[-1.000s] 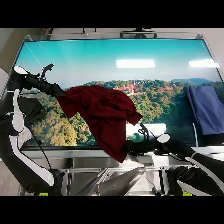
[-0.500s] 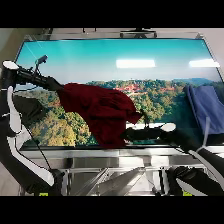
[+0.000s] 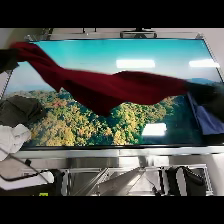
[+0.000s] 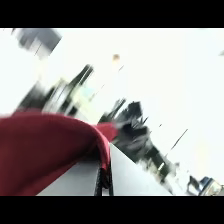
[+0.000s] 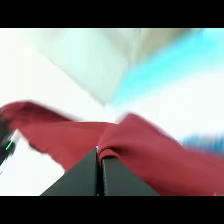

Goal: Fold the shirts.

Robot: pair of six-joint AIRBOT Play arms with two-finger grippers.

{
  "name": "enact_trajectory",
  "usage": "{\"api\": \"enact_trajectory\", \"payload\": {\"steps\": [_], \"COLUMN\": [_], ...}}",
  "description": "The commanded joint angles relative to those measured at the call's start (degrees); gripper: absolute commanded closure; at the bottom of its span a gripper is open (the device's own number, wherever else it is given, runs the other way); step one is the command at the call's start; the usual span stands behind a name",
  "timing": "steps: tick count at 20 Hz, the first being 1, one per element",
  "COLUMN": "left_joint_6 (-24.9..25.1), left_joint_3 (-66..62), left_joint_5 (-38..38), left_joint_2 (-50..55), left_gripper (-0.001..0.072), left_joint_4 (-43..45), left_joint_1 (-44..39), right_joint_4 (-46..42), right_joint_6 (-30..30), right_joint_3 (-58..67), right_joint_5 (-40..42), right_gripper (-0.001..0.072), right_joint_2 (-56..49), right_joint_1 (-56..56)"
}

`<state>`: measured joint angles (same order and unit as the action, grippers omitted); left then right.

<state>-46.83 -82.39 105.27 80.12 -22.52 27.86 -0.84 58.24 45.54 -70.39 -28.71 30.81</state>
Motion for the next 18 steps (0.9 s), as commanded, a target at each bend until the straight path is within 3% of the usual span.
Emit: {"api": "enact_trajectory", "payload": {"steps": [1, 3, 5, 7, 9, 11, 13, 16, 18], "left_joint_6": [3.4, 3.3, 2.3, 1.4, 0.5, 0.9, 3.9, 7.8, 10.8], "left_joint_3": [10.7, 12.2, 12.1, 12.2, 12.2, 12.2, 12.2, 11.9, 8.5], "left_joint_5": [0.8, -3.4, -11.2, -15.1, -21.1, -27.7, -33.6, -43.7, -45.1], "left_joint_2": [-19.1, -29.4, -37.3, -40.6, -40.2, -36.6, -30.1, -16.6, -4.7], "left_gripper": [0.0686, 0.0686, 0.0685, 0.0684, 0.0684, 0.0684, 0.0684, 0.0684, 0.0684], "left_joint_4": [-18.4, -19.5, -13.8, -5.0, 6.6, 17.6, 24.7, 30.6, 32.9], "left_joint_1": [3.5, 7.5, 13.9, 16.8, 14.2, 8.4, 1.0, -8.8, -12.9], "right_joint_4": [12.8, 16.5, 14.7, 8.7, -0.4, -6.4, -6.5, -6.5, -6.4], "right_joint_6": [-5.7, -8.3, -9.0, -8.9, -6.8, -6.4, -7.3, -11.5, -15.0], "right_joint_3": [9.4, 15.6, 19.7, 20.7, 20.2, 16.9, 10.2, -0.3, -4.5], "right_joint_5": [-3.8, -3.6, -1.6, 0.5, 2.4, 3.1, 5.5, 13.8, 20.8], "right_gripper": [0.0699, 0.0699, 0.0699, 0.0699, 0.0699, 0.0699, 0.07, 0.0699, 0.07], "right_joint_2": [4.7, 3.5, 3.2, 3.5, 3.1, 1.4, -1.8, -10.1, -18.8], "right_joint_1": [8.8, 8.5, 8.5, 8.5, 8.5, 8.4, 7.5, 1.3, -4.4]}}
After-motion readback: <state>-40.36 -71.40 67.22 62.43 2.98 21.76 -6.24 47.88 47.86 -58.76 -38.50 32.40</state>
